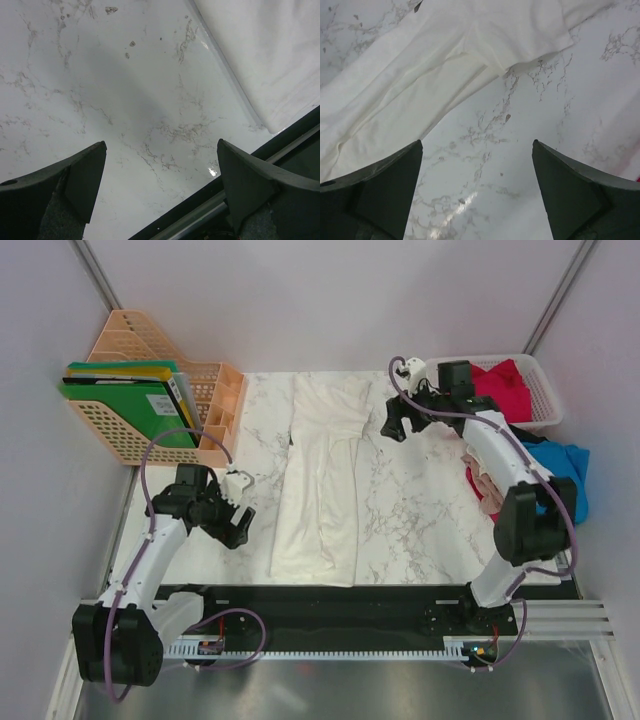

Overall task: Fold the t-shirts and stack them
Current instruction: Grab the bottom of the folded rectangular tshirt with right arm

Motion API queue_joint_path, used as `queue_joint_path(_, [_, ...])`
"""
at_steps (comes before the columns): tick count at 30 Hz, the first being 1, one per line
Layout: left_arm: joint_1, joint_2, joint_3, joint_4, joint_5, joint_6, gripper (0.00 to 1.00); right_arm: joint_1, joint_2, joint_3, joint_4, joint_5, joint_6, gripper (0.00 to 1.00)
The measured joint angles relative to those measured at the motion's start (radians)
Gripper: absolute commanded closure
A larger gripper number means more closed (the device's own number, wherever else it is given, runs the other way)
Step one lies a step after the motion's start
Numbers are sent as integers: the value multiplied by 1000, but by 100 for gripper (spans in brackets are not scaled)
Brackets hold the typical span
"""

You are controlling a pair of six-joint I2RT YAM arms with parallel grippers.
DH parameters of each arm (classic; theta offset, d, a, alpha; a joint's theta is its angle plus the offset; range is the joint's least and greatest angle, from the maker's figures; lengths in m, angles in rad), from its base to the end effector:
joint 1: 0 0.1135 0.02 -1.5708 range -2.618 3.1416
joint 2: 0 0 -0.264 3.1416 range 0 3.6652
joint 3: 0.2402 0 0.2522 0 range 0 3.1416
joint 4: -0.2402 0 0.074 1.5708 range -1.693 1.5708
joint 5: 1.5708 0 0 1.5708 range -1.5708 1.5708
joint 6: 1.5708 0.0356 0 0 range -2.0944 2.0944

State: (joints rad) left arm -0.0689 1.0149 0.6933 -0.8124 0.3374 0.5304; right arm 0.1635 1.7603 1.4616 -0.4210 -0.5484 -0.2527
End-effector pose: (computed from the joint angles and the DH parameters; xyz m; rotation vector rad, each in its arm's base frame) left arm 0.1763 -0.0240 0.2198 0.8702 2.4802 -0.3022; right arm 0.3916 0.0834 0.2892 -0.7322 2.1040 0.5763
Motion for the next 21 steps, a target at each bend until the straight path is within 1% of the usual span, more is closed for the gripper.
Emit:
queue_joint_path(3, [0,-14,-1,13,2,2,1,0,-176,-10,-173,0,-137,2])
queue_joint_path(5, [0,-48,-5,30,9,9,0,3,-333,-101,-224,42,-202,2])
queue_joint_path(8, [-8,-97,-5,41,44,22,0,2,-608,-296,-286,114,-276,2])
queue_joint_path(11, [-74,-81,4,36,59,39,0,3,-785,-399,-389,119,-330,2])
queue_joint_path(13, [-172,-77,-7,41,11,45,0,12,-830,-416,-444,111,-350,2])
queue_joint_path(15, [-283,-116,-43,68,-66,47,0,26,-838,-417,-481,105,-361,2])
queue_joint_path(16, [-318,-152,-67,85,-108,46,0,54,-829,-419,-489,106,-362,3])
queue_joint_path(18, [-336,-243,-101,115,-191,41,0,112,-801,-423,-489,121,-352,3])
queue_joint_path(21, [-275,-355,-102,194,-317,31,0,286,-715,-431,-467,185,-303,2])
